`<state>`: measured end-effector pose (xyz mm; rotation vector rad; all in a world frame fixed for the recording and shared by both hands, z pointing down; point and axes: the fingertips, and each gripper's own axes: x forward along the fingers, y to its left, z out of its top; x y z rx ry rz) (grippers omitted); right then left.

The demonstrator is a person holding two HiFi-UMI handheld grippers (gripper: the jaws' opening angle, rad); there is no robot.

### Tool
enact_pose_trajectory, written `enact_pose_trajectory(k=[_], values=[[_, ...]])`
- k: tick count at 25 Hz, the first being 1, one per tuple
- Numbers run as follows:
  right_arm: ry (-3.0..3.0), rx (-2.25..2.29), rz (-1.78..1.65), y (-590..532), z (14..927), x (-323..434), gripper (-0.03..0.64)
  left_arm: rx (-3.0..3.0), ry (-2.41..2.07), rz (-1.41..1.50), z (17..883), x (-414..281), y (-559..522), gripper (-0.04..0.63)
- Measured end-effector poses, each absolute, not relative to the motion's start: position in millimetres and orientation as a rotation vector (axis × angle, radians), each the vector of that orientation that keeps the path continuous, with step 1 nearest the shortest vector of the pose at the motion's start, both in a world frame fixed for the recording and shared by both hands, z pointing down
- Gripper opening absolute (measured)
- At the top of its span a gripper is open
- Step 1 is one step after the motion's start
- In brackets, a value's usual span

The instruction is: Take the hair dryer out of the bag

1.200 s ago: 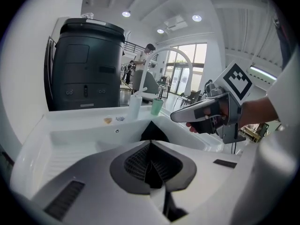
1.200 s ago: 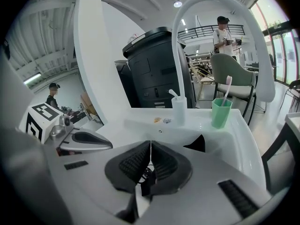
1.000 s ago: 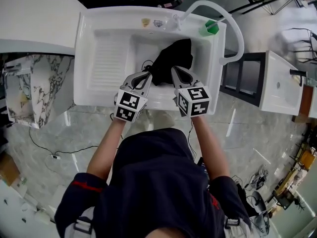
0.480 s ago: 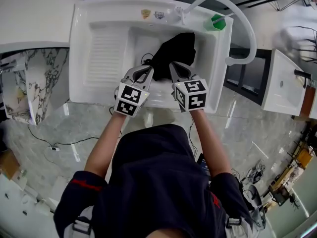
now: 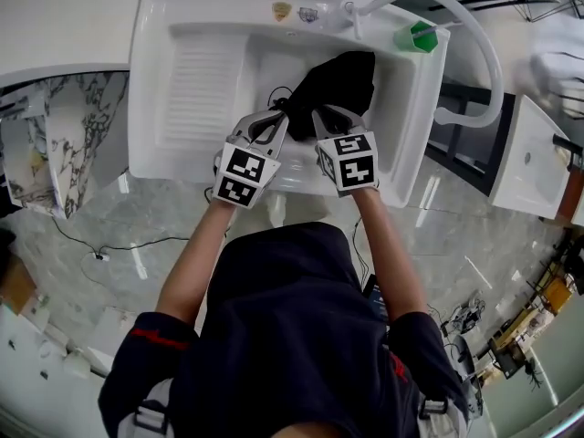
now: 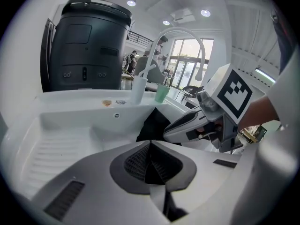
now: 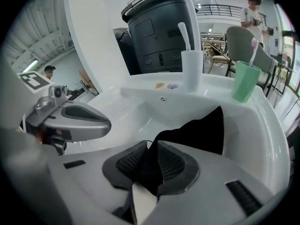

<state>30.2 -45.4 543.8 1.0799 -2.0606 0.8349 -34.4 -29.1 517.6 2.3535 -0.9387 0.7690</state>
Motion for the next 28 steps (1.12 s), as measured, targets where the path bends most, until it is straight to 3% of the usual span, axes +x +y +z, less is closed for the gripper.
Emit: enact_pose_trajectory(k=[2,11,19,28], values=[[-2.05,1.051,0.828,-45.7,550.2,24.7,0.109,2.347,-0.94,0.772,519.6,-36.5,-29.2,0.015],[-1.955,1.018,0.764,-42.6,578.7,14.1,0.204,2.286,-0.965,0.768,529.9,-49.1,-27.2,0.015],[-1.898,1.015,0.74,-44.7,594.8,16.5,0.197,2.278,-0.954,0.79,537.9,-52.0,-28.7,0.015],[-1.846,1.017,0.729,-42.4,604.4,19.1,0.106,2.261,-0.948,0.797,544.2,-54.2,-28.9,0.015]])
